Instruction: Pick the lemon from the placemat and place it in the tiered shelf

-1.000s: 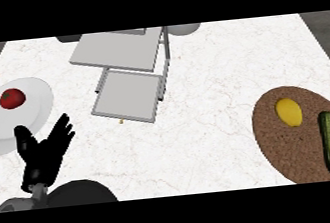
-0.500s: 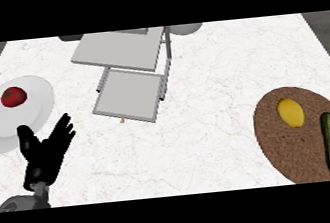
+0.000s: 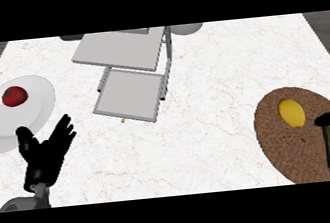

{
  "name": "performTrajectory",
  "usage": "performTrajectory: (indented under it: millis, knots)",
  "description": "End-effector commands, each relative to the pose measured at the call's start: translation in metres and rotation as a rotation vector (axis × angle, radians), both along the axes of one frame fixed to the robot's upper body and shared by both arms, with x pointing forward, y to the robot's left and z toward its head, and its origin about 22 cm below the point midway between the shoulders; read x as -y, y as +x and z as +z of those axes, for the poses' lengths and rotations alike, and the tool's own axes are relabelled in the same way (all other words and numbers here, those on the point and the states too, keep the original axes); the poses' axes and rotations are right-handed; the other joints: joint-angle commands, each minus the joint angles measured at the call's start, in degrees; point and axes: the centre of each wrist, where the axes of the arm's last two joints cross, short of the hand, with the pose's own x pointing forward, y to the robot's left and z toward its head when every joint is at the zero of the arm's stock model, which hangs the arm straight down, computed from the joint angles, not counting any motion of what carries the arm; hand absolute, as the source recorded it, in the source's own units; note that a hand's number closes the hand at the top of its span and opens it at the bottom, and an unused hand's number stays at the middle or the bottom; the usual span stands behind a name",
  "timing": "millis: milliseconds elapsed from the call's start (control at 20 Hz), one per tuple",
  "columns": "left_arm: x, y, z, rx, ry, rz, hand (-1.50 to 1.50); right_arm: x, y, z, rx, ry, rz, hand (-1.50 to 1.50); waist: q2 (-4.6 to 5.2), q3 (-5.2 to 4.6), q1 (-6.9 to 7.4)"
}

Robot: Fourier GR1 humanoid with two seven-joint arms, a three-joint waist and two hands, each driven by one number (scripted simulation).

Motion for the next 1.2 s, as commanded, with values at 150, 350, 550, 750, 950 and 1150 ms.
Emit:
performTrajectory:
  millis: [150,350,550,750,950,1150]
  knots:
    - [0.01,-0.013,-0.013,-0.004,0.012,-0.017,0.0,-0.028,0.01,-0.017,-0.103,-0.065,0.013,-1.5,-0.03,0.03,-0.16]
    - [-0.009,0.014,0.012,0.004,0.01,0.015,0.0,-0.028,0.015,-0.009,-0.128,-0.088,-0.041,-1.5,-0.03,0.03,-0.34]
    - [-0.003,-0.006,0.001,-0.006,-0.002,-0.001,0.0,-0.044,0.006,-0.046,-0.112,-0.144,-0.061,-1.5,-0.03,0.05,-0.15]
    - [0.002,0.006,0.009,-0.001,-0.004,-0.015,0.0,-0.037,0.012,-0.06,-0.118,-0.143,-0.066,-1.5,-0.02,0.05,-0.28]
    - [-0.001,0.007,0.007,-0.013,0.007,0.006,0.0,-0.059,0.017,-0.049,-0.129,-0.125,-0.071,-1.5,-0.05,0.04,-0.33]
    - [-0.004,0.0,0.004,-0.009,0.004,-0.005,0.0,-0.043,0.02,-0.093,-0.157,-0.187,-0.078,-1.5,0.01,0.05,-0.14]
